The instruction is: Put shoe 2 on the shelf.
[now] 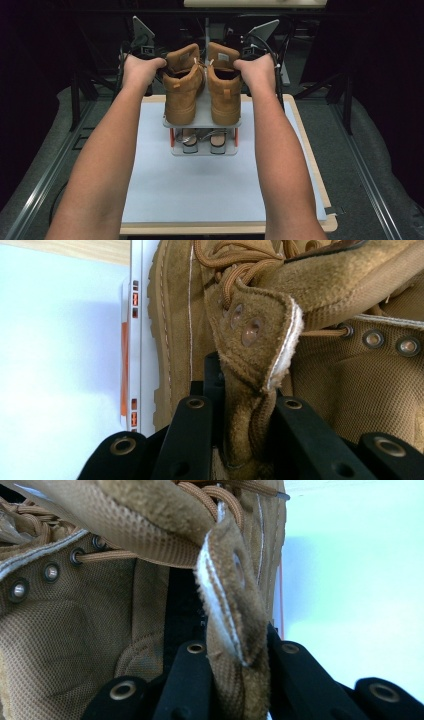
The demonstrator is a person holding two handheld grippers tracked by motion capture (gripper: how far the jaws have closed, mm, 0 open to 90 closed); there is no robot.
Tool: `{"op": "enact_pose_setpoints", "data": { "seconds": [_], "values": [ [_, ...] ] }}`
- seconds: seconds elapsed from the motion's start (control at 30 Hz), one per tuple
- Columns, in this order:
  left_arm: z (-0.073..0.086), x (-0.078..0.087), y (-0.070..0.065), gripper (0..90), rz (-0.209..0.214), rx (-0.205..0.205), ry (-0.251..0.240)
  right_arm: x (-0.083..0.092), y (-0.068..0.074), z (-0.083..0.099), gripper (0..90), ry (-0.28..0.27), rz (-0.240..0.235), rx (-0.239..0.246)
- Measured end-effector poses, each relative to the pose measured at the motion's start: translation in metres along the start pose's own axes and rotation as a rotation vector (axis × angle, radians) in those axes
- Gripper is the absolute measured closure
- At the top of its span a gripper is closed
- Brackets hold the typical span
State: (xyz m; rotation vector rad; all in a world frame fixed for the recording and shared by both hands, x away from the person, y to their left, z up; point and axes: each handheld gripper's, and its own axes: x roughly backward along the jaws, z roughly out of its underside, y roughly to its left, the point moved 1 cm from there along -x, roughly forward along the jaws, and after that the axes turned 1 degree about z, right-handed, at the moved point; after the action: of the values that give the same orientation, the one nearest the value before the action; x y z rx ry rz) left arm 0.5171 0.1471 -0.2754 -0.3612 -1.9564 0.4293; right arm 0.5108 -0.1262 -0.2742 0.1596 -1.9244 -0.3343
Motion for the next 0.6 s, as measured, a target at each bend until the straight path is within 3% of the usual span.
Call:
{"op": "enact_pose_setpoints", "data": {
  "seconds": [0.23, 0.37, 0.6],
  "values": [
    [0.002, -0.007, 0.002, 83.4, 0.011, 0.016, -0.021, -0.006, 0.001, -0.001, 84.1, -0.008, 0.000, -0.008],
    [0.002, -0.011, 0.008, 83.4, 0.030, 0.041, -0.043, -0.009, 0.002, -0.003, 84.0, -0.015, -0.005, -0.006],
    [0.004, -0.015, 0.016, 83.3, 0.055, 0.050, -0.061, -0.016, 0.004, -0.004, 83.9, -0.033, -0.019, -0.019]
  ]
}}
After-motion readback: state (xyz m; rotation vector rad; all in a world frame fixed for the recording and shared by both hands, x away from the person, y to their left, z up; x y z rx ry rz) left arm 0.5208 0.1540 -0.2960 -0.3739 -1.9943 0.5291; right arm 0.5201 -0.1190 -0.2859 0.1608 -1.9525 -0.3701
